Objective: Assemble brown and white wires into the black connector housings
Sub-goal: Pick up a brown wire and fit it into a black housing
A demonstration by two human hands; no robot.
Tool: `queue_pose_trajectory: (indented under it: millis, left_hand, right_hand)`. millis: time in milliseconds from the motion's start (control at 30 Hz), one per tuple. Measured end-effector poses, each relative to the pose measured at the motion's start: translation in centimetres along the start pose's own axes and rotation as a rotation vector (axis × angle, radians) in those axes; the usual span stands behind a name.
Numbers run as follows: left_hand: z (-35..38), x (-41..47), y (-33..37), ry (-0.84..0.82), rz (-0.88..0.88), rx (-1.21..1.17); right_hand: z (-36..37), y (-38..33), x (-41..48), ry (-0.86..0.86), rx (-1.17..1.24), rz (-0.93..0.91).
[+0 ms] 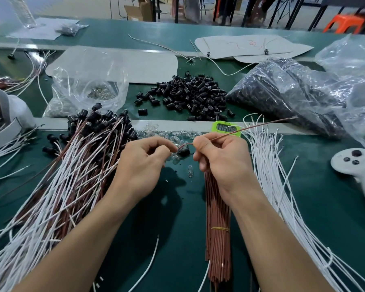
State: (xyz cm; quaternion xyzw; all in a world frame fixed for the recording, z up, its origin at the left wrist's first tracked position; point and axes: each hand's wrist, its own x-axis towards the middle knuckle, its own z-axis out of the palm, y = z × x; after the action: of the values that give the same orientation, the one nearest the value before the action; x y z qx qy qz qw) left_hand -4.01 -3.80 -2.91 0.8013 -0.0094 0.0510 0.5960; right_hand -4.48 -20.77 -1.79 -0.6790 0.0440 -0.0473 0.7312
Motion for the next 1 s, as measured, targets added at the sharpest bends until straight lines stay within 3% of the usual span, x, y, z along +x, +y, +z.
queue_pose_trajectory:
  millis: [467, 733, 800, 1000]
  left_hand:
    - [-0.2, -1.1, 0.1, 0.033, 0.295, 0.118]
    - [-0.3, -1.5, 0.2, 0.076, 0.561, 0.436]
    - [-0.3, -1.5, 0.2, 0.071, 0.522, 0.391]
    - [-0.5, -0.7, 0.5, 0.008, 0.157, 0.045]
  right_hand:
    - [0.2, 0.1, 0.0, -0.011, -0.077, 0.037]
    - [0.2, -0.1, -0.2, -0.073, -0.18, 0.042]
    - [0.2, -0.1, -0.2, -0.091, -0.168, 0.036]
    - [-0.3, -0.1, 0.1, -0.145, -0.075, 0.018]
